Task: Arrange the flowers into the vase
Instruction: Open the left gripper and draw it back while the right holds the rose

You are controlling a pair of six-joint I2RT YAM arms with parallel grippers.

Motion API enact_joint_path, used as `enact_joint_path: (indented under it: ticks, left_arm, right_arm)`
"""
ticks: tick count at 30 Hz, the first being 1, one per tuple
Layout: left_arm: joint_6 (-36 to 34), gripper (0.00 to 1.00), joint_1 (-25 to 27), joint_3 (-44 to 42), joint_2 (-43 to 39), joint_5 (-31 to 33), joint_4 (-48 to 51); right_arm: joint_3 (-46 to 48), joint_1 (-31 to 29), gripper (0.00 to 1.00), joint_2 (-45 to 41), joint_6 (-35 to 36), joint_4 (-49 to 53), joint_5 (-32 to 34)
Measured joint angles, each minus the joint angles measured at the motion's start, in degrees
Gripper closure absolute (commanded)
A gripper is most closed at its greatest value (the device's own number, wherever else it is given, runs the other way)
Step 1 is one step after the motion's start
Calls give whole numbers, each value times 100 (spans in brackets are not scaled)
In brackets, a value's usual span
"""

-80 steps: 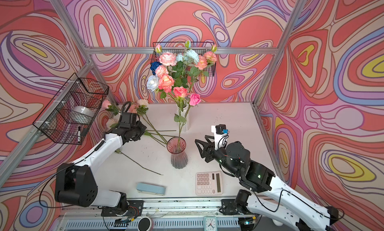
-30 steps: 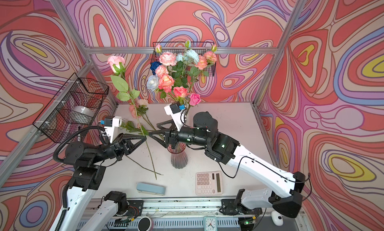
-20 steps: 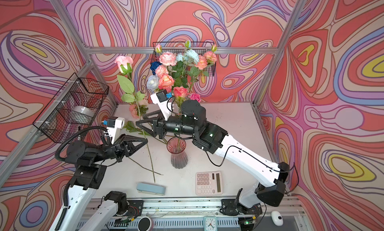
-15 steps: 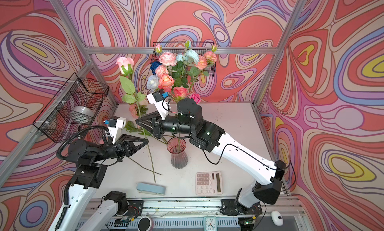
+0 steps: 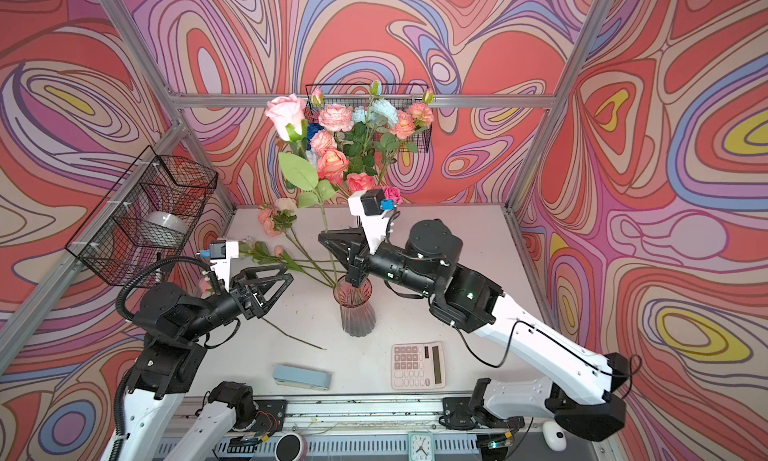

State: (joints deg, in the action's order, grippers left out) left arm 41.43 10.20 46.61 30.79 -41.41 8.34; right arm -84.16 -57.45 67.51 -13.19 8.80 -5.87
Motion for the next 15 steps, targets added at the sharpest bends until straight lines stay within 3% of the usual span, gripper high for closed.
enact_joint_path:
  ticks: [6, 15]
  left_arm:
    - [-118, 0, 0, -284, -363, 1139, 601]
    - [-140, 0, 0, -393, -393, 1604, 1003]
  right_arm:
    - [393, 0, 100, -227, 675, -782, 894]
    - [1193, 0, 100, 380, 1318, -1971, 1569]
